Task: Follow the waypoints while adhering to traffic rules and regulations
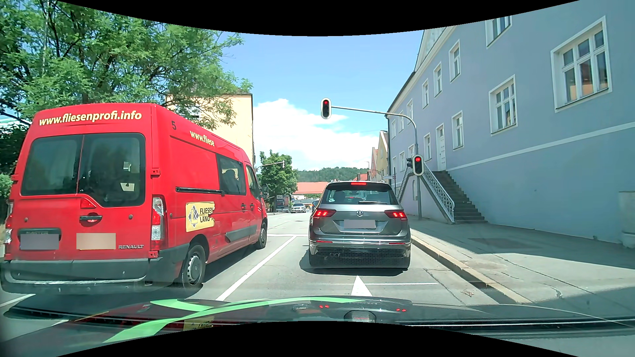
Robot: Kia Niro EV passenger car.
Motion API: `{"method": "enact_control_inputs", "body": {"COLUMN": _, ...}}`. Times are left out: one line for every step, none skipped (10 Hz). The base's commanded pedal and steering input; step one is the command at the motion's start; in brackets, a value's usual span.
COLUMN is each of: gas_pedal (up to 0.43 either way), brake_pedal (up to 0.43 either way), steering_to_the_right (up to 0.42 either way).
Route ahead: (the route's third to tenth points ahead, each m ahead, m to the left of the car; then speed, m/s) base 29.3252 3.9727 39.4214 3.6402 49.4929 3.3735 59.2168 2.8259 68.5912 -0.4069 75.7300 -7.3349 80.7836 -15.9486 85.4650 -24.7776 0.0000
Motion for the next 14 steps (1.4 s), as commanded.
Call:
{"method": "enact_control_inputs", "body": {"gas_pedal": 0.000, "brake_pedal": 0.402, "steering_to_the_right": -0.007}}
{"method": "enact_control_inputs", "body": {"gas_pedal": 0.000, "brake_pedal": 0.409, "steering_to_the_right": -0.007}}
{"method": "enact_control_inputs", "body": {"gas_pedal": 0.000, "brake_pedal": 0.402, "steering_to_the_right": -0.007}}
{"method": "enact_control_inputs", "body": {"gas_pedal": 0.000, "brake_pedal": 0.409, "steering_to_the_right": -0.007}}
{"method": "enact_control_inputs", "body": {"gas_pedal": 0.000, "brake_pedal": 0.402, "steering_to_the_right": -0.007}}
{"method": "enact_control_inputs", "body": {"gas_pedal": 0.000, "brake_pedal": 0.402, "steering_to_the_right": -0.007}}
{"method": "enact_control_inputs", "body": {"gas_pedal": 0.000, "brake_pedal": 0.402, "steering_to_the_right": -0.007}}
{"method": "enact_control_inputs", "body": {"gas_pedal": 0.000, "brake_pedal": 0.409, "steering_to_the_right": -0.007}}
{"method": "enact_control_inputs", "body": {"gas_pedal": 0.000, "brake_pedal": 0.402, "steering_to_the_right": -0.007}}
{"method": "enact_control_inputs", "body": {"gas_pedal": 0.000, "brake_pedal": 0.402, "steering_to_the_right": -0.007}}
{"method": "enact_control_inputs", "body": {"gas_pedal": 0.000, "brake_pedal": 0.402, "steering_to_the_right": -0.007}}
{"method": "enact_control_inputs", "body": {"gas_pedal": 0.000, "brake_pedal": 0.409, "steering_to_the_right": -0.007}}
{"method": "enact_control_inputs", "body": {"gas_pedal": 0.000, "brake_pedal": 0.409, "steering_to_the_right": -0.007}}
{"method": "enact_control_inputs", "body": {"gas_pedal": 0.000, "brake_pedal": 0.409, "steering_to_the_right": -0.007}}
